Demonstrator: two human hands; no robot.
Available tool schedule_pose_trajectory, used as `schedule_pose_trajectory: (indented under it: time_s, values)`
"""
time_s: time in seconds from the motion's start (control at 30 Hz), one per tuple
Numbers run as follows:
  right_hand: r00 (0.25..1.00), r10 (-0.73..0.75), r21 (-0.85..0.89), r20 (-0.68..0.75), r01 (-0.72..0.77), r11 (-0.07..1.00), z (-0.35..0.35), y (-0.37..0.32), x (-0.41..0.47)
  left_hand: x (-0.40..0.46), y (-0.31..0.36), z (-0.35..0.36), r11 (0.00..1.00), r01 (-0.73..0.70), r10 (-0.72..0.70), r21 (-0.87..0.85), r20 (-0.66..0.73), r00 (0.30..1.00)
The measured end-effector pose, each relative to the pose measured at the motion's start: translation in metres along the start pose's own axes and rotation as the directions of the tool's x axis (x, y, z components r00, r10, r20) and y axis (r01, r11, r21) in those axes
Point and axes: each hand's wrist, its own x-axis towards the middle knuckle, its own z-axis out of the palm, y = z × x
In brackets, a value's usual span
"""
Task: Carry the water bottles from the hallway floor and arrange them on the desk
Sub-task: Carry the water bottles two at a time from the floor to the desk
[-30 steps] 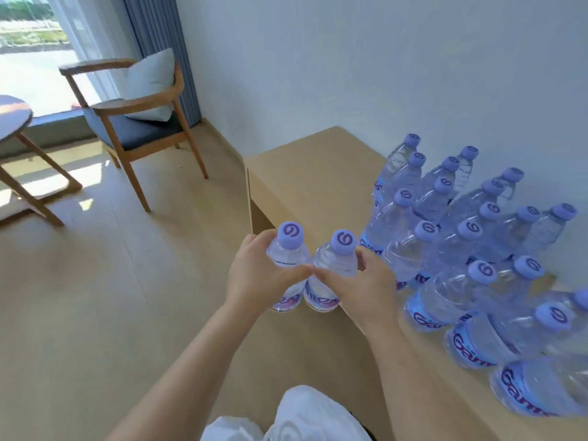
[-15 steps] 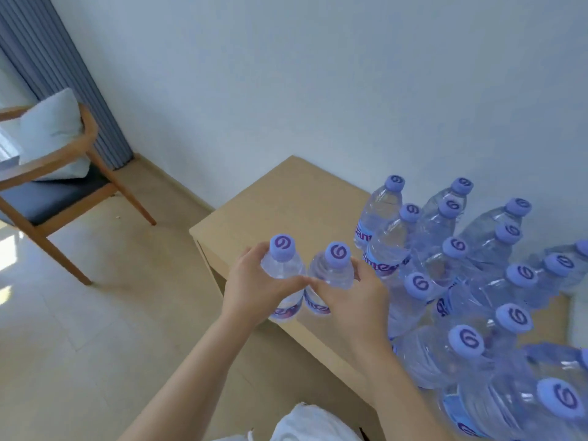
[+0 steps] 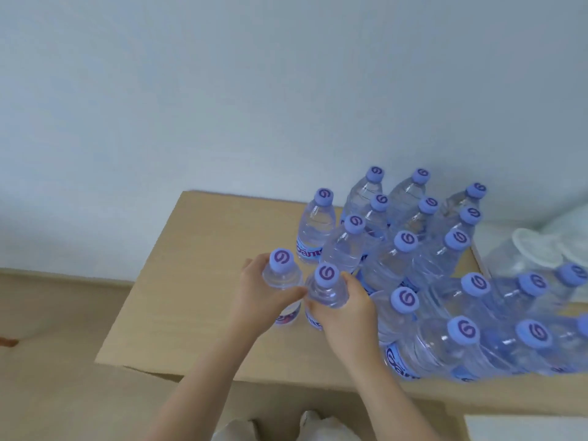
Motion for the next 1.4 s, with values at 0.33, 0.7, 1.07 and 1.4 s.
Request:
schedule_pose_trajectory:
  time_s: [0.33, 0.7, 1.07, 1.4]
  values:
    - [0.979, 0.008, -0.237, -0.202, -0.057, 0.97, 0.015, -0.006, -0.007, 0.021, -0.006, -0.007, 0.996, -0.084, 0.084, -0.01, 0.247, 0.965]
    - [0.991, -0.056, -0.325, -0.124, 0.012, 0.946, 0.007, 0.009, -0.058, -0.052, -0.048, 0.013, 0.991, 0.076, -0.097, 0.109, 0.198, 0.975]
    - [0.938, 0.174, -0.301, -0.301, -0.267, 0.915, -0.148, 0.087, -0.182, -0.183, -0.028, 0.139, 0.95, -0.24, 0.086, 0.201, 0.571, 0.816]
    - [0.688, 0.332, -0.192, -0.645, -0.566, 0.802, -0.316, 0.149, -0.332, -0.331, 0.036, 0.304, 0.864, -0.504, 0.265, -0.003, 0.854, 0.449]
